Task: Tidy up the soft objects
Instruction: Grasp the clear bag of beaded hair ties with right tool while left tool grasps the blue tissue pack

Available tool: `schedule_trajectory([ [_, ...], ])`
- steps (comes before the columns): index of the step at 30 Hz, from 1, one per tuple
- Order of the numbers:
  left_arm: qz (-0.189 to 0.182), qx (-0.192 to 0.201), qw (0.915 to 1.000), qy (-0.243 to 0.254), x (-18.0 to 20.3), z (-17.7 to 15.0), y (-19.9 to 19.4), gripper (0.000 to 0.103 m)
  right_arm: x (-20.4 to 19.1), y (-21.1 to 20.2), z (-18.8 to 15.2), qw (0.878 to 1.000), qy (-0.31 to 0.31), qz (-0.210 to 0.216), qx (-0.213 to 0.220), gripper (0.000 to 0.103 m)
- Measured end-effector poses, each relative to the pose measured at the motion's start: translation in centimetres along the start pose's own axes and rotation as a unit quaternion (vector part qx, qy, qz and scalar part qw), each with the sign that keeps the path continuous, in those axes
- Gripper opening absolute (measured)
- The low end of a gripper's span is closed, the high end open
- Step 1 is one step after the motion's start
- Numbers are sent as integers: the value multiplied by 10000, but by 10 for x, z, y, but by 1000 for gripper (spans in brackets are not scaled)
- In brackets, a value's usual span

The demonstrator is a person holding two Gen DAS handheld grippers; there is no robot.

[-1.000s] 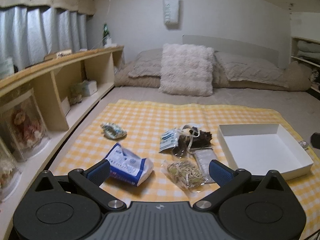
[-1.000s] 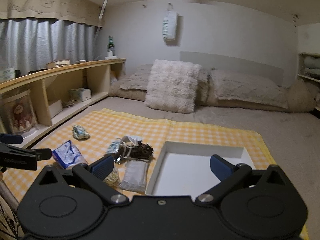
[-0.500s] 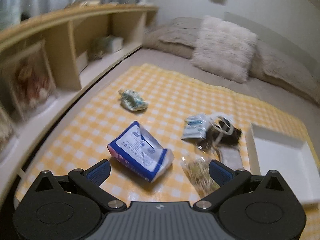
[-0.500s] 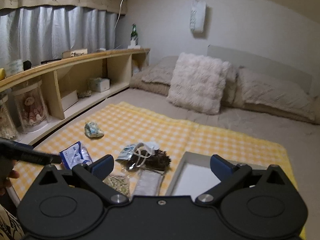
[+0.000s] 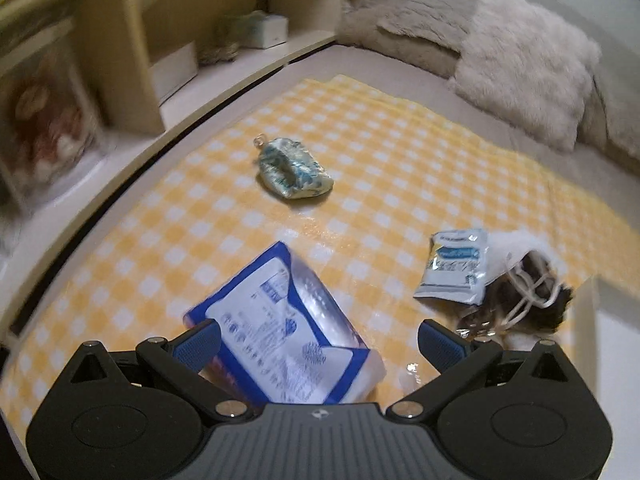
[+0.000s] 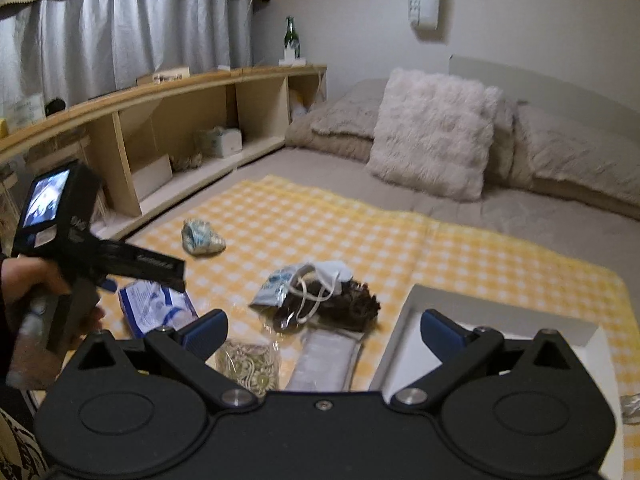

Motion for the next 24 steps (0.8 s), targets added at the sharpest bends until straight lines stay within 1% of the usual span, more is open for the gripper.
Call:
schedule_trajectory([
  [3,284,-61,9990,351,11,-3,18,103,4,22,-4,9995,105,87,-270,103],
  [7,571,-191,9963,619,10,-8,39,103,8,53,-9,9975,389,229,-540,103],
  [11,734,-177,9917,1040,2,-14,47,103,5,82,-9,9951,449,469,-745,103],
  [15,649,-322,9919,1046,-14,-21,45,103,-3,111,-10,9920,355,706,-983,103],
  [19,440,-562,9932,916,-35,-27,46,103,-17,139,-17,9876,22,938,-1262,103],
  [21,314,-607,9942,834,-45,-28,47,103,-21,155,-25,9814,10,1051,-1609,101],
  [23,147,-581,9956,717,-53,-25,48,103,-25,169,-34,9742,140,1180,-1918,95],
  [24,-2,-567,9963,647,-56,-23,48,103,-27,176,-37,9703,224,1262,-2053,93],
])
Point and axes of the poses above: each gripper's, at about its wrist camera, not at the fingertips, and y roughly the way its jaws point, x to its right, z to its top, the point moved 4 cm from there along y, roughly the way its jaws point, and after that the axes turned 4 degrees about z, right-handed, at the moved point
